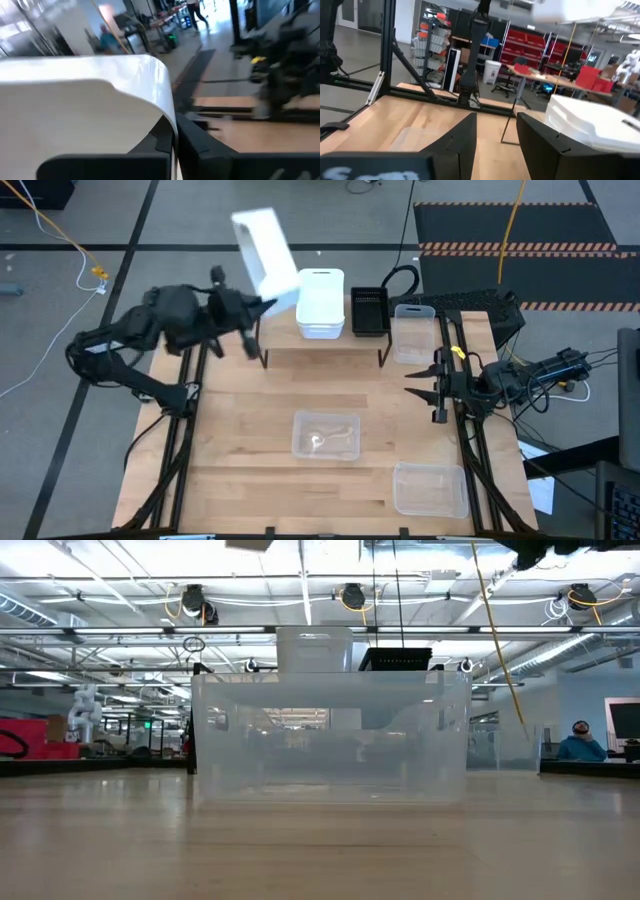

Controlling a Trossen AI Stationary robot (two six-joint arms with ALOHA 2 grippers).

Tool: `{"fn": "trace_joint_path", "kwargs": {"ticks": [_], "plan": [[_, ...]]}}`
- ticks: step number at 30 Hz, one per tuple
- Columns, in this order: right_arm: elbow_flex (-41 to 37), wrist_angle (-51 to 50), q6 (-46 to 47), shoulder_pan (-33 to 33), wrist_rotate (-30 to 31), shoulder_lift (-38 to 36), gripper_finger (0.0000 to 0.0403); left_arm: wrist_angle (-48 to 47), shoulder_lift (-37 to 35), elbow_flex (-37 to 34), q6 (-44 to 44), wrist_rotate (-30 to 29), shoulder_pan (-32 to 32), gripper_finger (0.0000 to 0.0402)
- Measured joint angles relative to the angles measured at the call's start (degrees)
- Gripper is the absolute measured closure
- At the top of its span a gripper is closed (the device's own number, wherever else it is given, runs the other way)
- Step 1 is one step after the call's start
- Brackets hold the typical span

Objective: Stack baskets on shelf by color
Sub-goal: Stack the white bin on the white bin on the shelf

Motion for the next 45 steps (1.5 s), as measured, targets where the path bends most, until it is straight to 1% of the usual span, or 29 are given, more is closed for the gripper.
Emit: {"fn": "trace_joint_path", "kwargs": {"ticks": [3, 7, 11, 17, 20, 24, 27, 30, 34, 39, 41, 45], "plan": [[0.0, -1.5, 1.8, 0.0, 0.1, 0.0, 0.0271, 2.7, 2.7, 0.0, 8.0, 0.6, 2.7, 0.0397], [0.0, -2.8, 3.8, 0.0, 0.1, 0.0, 0.0271, 2.9, 6.8, 0.0, 12.2, 3.7, 7.0, 0.0393], [-1.3, -2.2, 4.7, 0.0, 0.2, 0.0, 0.0271, 3.0, 10.5, 0.0, 12.6, 9.9, 10.4, 0.0397], [-3.8, -0.7, 4.6, -0.2, 7.9, 0.0, 0.0271, 0.3, 13.8, 0.0, 14.3, 10.6, 15.3, 0.0395], [-4.1, -0.6, 5.3, -0.6, 9.1, 0.0, 0.0271, -2.1, 14.9, 0.0, 13.4, 11.6, 17.9, 0.0398], [-4.1, -0.6, 6.4, -1.0, 9.1, 0.0, 0.0271, -5.1, 15.1, 0.0, 11.9, 17.6, 20.6, 0.0394], [-4.1, -0.6, 6.6, -1.2, 9.1, 0.0, 0.0271, -6.3, 15.1, 0.0, 11.4, 23.3, 21.8, 0.0398], [-4.1, -0.6, 6.9, -1.3, 9.1, 0.0, 0.0271, -6.8, 15.1, 0.0, 11.9, 26.4, 22.0, 0.0395], [-4.1, -0.6, 7.3, -1.7, 9.1, 0.0, 0.0271, -7.4, 15.1, 0.0, 13.9, 26.8, 22.1, 0.0391], [-4.1, -0.6, 7.8, -2.1, 9.1, 0.0, 0.0271, -7.5, 15.1, 0.0, 13.6, 26.6, 22.1, 0.0397], [-4.1, -0.6, 7.9, -2.4, 9.1, 0.0, 0.0271, -7.3, 15.1, 0.0, 12.9, 26.6, 22.1, 0.0389], [-4.1, -0.4, 8.0, -2.9, 9.1, 0.0, 0.0271, -7.5, 15.1, 0.0, 12.1, 26.6, 22.1, 0.0359]]}}
